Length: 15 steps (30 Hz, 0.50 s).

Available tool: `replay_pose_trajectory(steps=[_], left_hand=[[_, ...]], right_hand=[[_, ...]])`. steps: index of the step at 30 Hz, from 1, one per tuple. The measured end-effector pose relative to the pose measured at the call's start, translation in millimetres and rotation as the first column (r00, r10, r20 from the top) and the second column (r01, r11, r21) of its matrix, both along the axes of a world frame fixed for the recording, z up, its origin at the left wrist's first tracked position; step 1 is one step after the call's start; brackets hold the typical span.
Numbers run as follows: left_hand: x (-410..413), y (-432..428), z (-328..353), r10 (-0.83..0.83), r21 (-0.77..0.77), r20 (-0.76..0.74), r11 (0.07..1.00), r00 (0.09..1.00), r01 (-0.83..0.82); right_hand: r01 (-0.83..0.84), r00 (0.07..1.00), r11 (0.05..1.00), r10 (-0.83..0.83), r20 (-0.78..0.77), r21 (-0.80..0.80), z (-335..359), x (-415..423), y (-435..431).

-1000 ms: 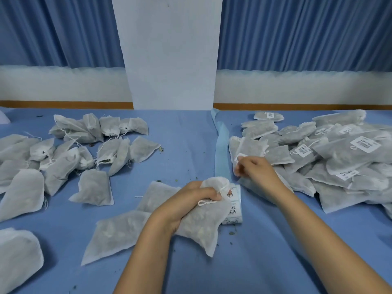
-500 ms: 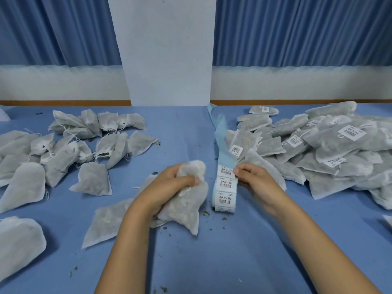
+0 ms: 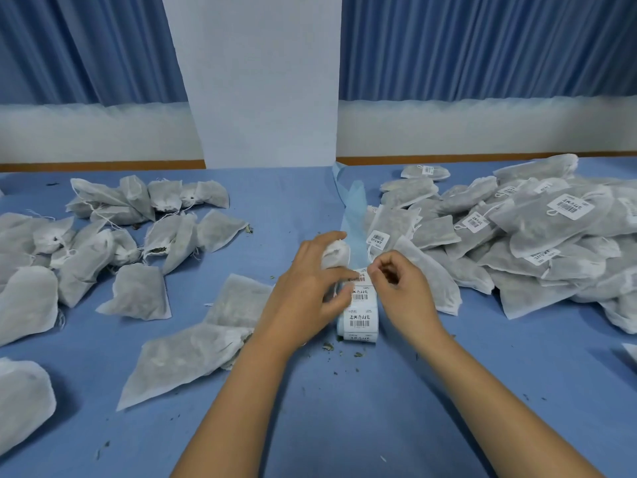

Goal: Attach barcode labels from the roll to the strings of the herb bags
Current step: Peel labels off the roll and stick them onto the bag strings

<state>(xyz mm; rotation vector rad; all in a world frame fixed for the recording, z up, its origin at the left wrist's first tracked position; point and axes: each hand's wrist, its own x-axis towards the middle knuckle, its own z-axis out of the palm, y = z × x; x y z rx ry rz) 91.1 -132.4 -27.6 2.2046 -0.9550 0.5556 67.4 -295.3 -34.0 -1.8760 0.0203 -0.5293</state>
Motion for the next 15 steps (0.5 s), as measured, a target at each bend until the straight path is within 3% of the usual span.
replay_pose_trajectory(steps=[3,7,15], left_hand=[[-0.4,-0.3,-2.3,-0.008,0.003,-0.072,1.0,0.997,0.008],[1.0,-3.4,-3.8,0.005,-0.052,-0.075,0.999,0.997,-0.009],[1.8,-4.9,-6.3,-0.013,-0.155,-0.118,0.988,0.993,-0.005]], right_hand=[[-0.065,0.995,0.984,0.077,-0.069,0.164,3.1,-0.9,-1.7],[-0.198,0.945,0.883,0.288,-0.157,0.426,8.1,-5.9,-12.3],[-0.239,0.928,0.888,0.328,-0.176,0.394,13.8,-10.3,-17.2]])
